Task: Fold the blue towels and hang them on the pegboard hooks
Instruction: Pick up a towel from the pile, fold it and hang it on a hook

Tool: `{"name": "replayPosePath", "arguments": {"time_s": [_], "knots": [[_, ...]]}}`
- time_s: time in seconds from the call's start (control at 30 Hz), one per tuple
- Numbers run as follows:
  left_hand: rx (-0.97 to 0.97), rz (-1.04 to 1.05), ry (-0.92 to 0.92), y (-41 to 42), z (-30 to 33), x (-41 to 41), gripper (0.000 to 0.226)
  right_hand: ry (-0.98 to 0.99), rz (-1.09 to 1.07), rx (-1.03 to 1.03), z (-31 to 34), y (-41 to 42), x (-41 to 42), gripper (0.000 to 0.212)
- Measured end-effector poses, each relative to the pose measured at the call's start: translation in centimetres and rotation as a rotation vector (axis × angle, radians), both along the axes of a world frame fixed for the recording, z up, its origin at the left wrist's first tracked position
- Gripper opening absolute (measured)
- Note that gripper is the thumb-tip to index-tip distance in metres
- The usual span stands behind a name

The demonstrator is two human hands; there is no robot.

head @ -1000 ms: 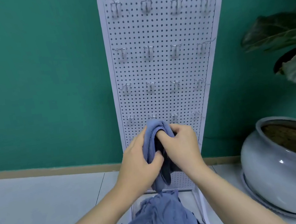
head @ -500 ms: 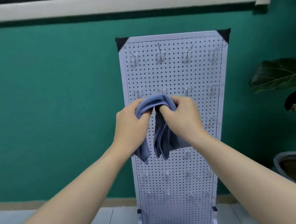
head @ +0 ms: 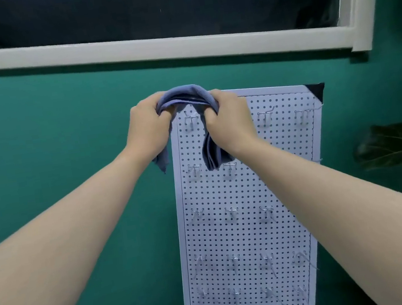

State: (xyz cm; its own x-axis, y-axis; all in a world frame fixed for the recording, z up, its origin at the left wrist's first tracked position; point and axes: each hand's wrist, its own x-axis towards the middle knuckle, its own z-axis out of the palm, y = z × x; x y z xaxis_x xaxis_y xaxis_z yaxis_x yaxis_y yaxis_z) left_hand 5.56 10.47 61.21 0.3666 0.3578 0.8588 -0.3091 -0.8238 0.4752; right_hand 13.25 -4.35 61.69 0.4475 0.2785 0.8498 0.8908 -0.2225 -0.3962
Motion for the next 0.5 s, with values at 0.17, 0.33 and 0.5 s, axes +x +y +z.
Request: {"name": "replayPosePath", "arguments": {"time_s": [0.17, 0.33, 0.5], "knots": [[-0.072, 0.112, 0.109, 2.2, 0.4, 3.4, 0.020, -0.013, -0.152, -0.161, -0.6, 2.4, 2.8, 0.012], [-0.165, 0.087, 0.172, 3.6, -0.5, 6.2, 0.022, -0.029, -0.219, -0.253, -0.3, 3.5, 4.7, 0.018], [-0.107, 0.029, 0.189, 3.9, -1.9, 6.7, 0.023, 0.041, -0.204, -0.256, -1.9, 4.0, 5.5, 0.029]]}}
